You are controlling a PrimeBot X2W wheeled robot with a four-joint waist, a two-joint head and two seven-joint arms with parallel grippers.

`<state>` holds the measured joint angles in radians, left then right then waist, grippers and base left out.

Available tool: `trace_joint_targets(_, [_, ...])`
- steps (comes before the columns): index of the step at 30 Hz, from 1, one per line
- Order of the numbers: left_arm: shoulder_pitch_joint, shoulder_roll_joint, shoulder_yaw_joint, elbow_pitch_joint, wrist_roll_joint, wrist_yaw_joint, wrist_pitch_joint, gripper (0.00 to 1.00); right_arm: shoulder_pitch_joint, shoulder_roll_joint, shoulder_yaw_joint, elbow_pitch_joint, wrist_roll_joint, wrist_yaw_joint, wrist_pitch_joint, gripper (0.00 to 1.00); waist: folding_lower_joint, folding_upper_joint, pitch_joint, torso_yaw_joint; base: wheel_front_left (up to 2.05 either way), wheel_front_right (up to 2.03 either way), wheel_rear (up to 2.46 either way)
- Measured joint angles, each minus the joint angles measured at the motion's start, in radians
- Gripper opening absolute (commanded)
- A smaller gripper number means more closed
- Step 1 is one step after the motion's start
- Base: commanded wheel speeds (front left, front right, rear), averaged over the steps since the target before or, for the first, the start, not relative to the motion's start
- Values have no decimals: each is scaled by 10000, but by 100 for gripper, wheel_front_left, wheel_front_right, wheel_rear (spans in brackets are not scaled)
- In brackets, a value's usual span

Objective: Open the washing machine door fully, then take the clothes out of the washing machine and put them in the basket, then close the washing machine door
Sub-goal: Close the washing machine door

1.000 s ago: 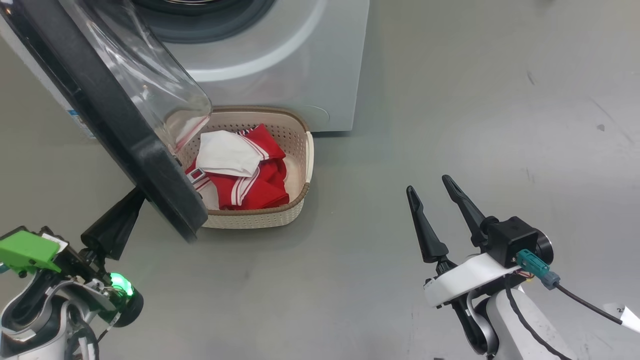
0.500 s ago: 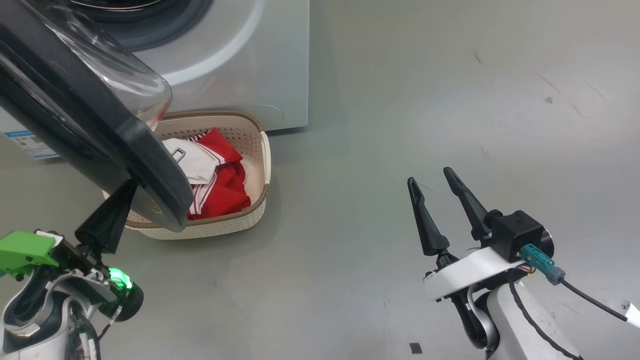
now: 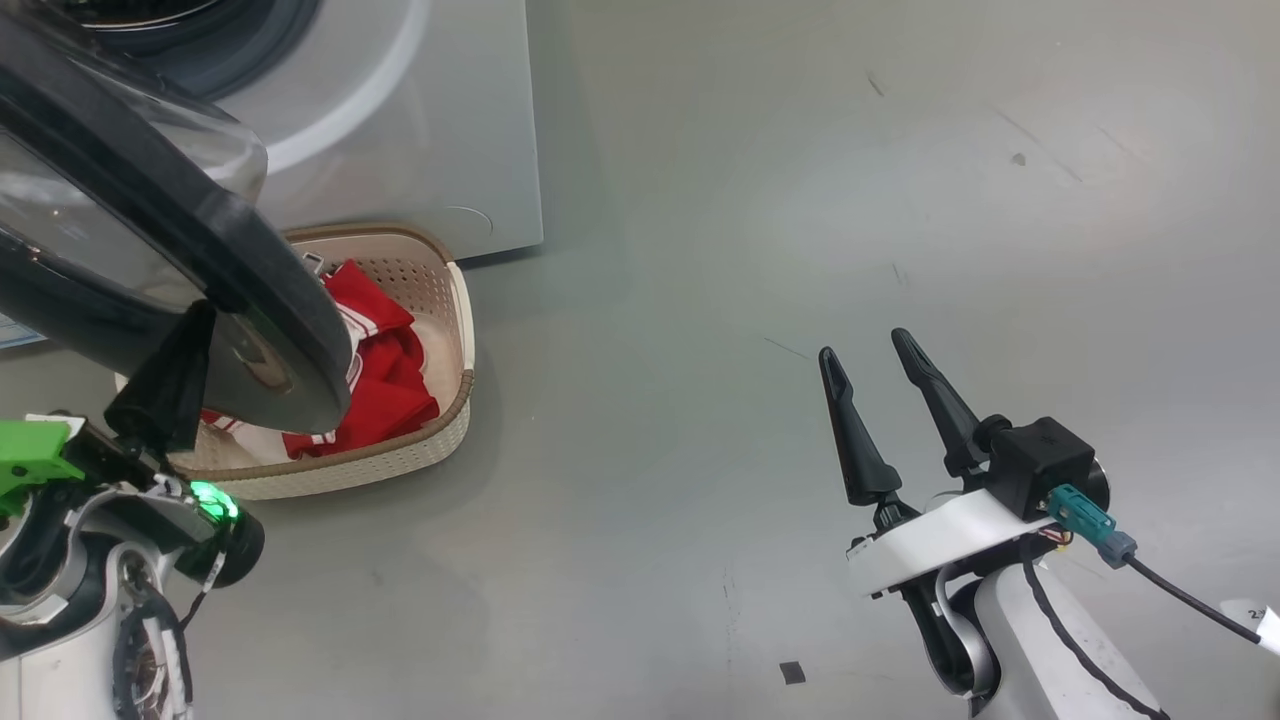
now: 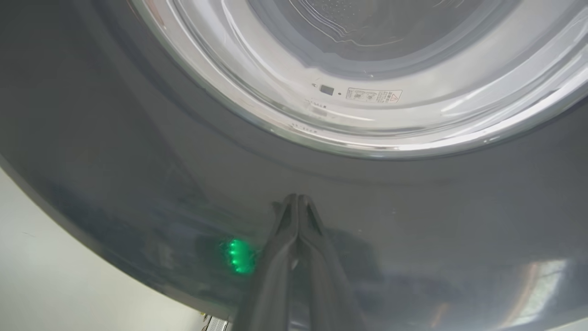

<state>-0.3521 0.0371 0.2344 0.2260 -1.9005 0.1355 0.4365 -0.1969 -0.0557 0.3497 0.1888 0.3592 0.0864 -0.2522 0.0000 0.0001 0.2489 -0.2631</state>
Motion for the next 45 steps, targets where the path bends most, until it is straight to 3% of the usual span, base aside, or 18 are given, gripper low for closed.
trace_joint_targets(31, [-1646,-42,-456,602,802,0,-2546,0,-10,61,136,-224,378,-188,0,100,0,0,523,-1311,0,0,0])
trace_joint_targets(45, [-1695,-94,-1106,997,717,-105,-2535,0,-6,65,-265,-270,157,-272,0,100,0,0,362,-888,0,0,0])
